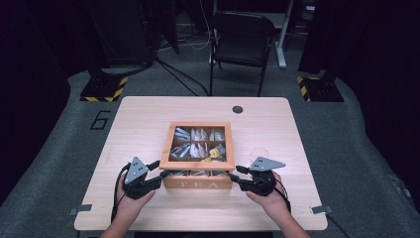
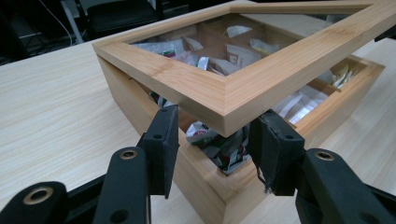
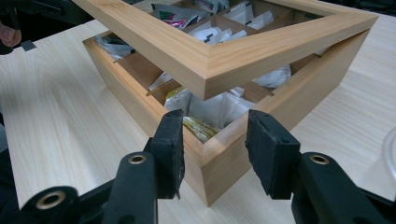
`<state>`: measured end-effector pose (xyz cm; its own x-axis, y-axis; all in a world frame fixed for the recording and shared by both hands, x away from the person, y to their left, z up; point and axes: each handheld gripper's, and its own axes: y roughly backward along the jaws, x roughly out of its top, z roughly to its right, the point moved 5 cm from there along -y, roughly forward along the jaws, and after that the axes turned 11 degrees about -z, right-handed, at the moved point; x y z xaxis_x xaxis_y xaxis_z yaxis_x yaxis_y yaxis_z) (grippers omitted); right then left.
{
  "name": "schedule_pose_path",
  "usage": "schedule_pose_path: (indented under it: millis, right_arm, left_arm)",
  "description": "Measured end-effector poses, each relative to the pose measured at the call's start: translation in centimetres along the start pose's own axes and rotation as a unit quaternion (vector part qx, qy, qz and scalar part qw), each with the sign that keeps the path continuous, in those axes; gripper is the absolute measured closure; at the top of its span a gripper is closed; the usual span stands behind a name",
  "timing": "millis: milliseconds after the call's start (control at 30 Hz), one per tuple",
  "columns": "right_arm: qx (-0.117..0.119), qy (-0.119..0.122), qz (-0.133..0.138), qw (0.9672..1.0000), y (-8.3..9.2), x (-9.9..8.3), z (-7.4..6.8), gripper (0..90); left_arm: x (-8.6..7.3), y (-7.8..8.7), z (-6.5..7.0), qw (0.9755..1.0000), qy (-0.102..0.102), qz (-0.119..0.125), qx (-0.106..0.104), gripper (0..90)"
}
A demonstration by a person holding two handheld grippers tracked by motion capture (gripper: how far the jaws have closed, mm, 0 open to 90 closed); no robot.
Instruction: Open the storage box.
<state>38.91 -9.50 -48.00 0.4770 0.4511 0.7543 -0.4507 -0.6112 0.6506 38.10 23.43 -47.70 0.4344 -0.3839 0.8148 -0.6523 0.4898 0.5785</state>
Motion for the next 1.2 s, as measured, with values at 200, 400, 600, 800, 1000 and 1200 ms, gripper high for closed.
schedule_pose_path:
  millis: [200, 400, 600, 800, 1000, 1200]
  right_arm:
    - [-0.010, -0.002, 0.011, 0.9999, 0.6, 1.1, 0.5, 55.1]
    - [-0.018, 0.012, 0.015, 0.9996, 1.0, 2.3, 0.4, 54.4]
    - [-0.025, 0.010, 0.022, 0.9994, 0.9, 3.2, 0.6, 51.8]
    - [-0.028, 0.019, 0.029, 0.9990, 1.2, 4.3, 0.5, 48.4]
    - [-0.034, 0.029, 0.032, 0.9985, 1.5, 5.3, 0.6, 47.5]
    - [-0.036, 0.032, 0.040, 0.9980, 1.7, 6.1, 0.8, 47.2]
  left_arm:
    - [1.0, 0.4, -0.3, 0.9999, 0.003, 0.015, 0.000, 53.3]
    - [1.7, 0.6, -0.4, 0.9996, 0.009, 0.026, -0.001, 53.3]
    - [2.3, 0.8, -0.6, 0.9995, 0.007, 0.032, 0.001, 53.3]
    - [2.9, 1.0, -0.8, 0.9992, 0.012, 0.038, -0.005, 53.3]
    - [3.4, 1.1, -1.1, 0.9989, 0.016, 0.043, -0.008, 53.4]
    - [4.2, 1.3, -1.4, 0.9986, 0.015, 0.051, -0.007, 53.4]
